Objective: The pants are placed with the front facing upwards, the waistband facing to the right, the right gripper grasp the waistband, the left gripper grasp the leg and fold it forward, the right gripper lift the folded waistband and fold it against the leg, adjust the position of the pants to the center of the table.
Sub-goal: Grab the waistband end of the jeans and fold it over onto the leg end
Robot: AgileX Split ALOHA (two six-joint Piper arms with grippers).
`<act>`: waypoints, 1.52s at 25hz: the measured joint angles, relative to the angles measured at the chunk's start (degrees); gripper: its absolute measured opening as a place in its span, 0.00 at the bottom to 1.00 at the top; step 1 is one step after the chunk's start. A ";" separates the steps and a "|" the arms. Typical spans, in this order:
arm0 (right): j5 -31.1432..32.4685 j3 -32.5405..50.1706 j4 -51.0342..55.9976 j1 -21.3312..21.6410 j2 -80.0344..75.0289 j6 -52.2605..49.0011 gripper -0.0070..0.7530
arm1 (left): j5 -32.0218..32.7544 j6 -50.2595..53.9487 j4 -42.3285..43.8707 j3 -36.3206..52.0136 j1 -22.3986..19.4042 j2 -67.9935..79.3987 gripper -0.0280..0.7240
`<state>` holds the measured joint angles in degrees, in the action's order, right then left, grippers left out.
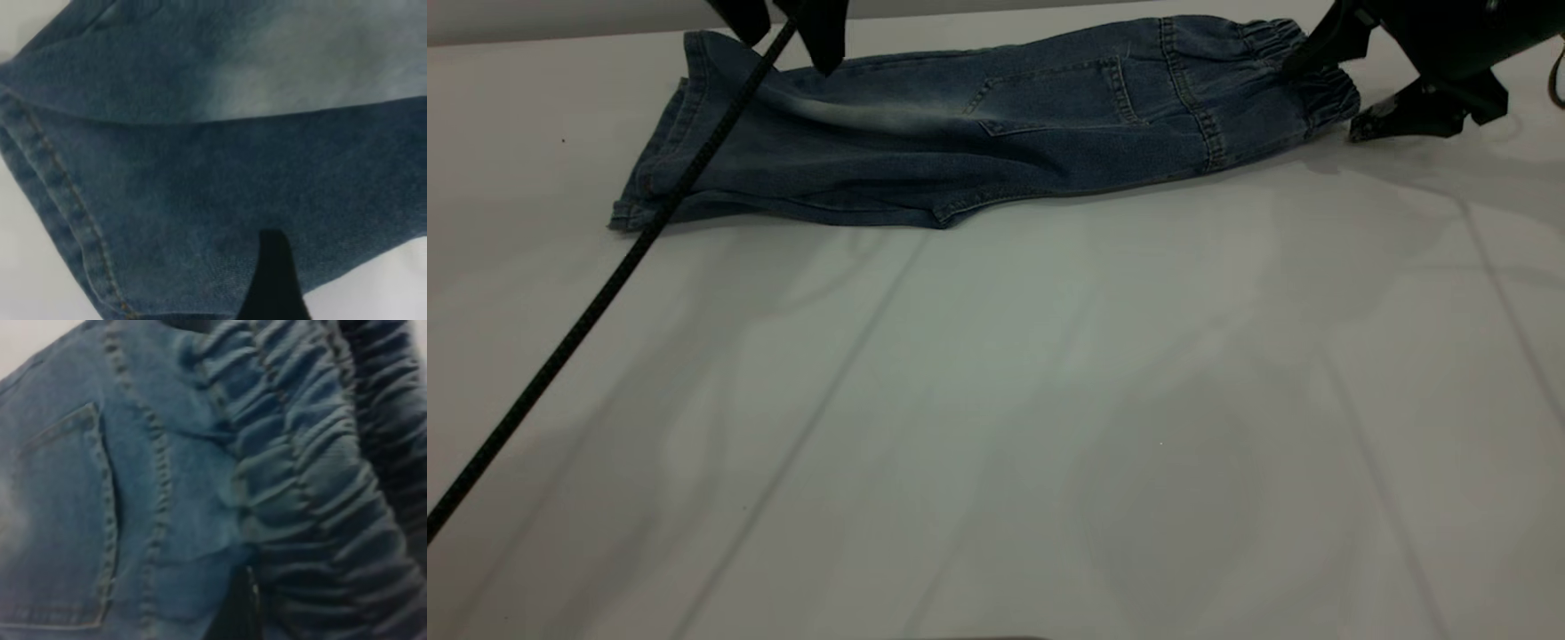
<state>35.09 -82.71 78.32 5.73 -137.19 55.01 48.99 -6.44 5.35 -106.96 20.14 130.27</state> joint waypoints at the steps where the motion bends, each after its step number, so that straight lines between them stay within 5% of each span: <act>1: 0.46 -0.45 1.02 0.00 -0.58 0.29 0.79 | 0.48 -0.22 -0.23 -0.61 0.00 0.00 0.71; 10: 7.22 -3.93 11.18 0.00 -5.33 6.02 0.72 | 1.73 -0.77 -1.54 -2.70 0.00 0.00 0.72; 12: 8.97 -3.93 11.27 0.00 -5.89 6.81 0.61 | 1.07 -0.82 -1.60 -2.70 0.00 0.00 0.72; 16: 12.81 -3.87 10.70 0.00 -6.44 7.30 0.22 | -0.25 -0.83 -1.93 -2.70 0.08 0.00 0.72; 18: 14.63 -3.93 10.26 0.00 -6.36 7.30 0.13 | -0.77 -0.89 -2.46 -2.70 0.34 0.00 0.72; 38: 22.55 -3.93 2.20 -0.21 8.35 3.36 0.13 | -5.42 -2.58 -4.33 -14.32 5.03 19.13 0.72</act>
<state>57.64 -86.64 80.52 5.52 -128.84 58.37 43.57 -9.02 1.02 -121.28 25.17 149.40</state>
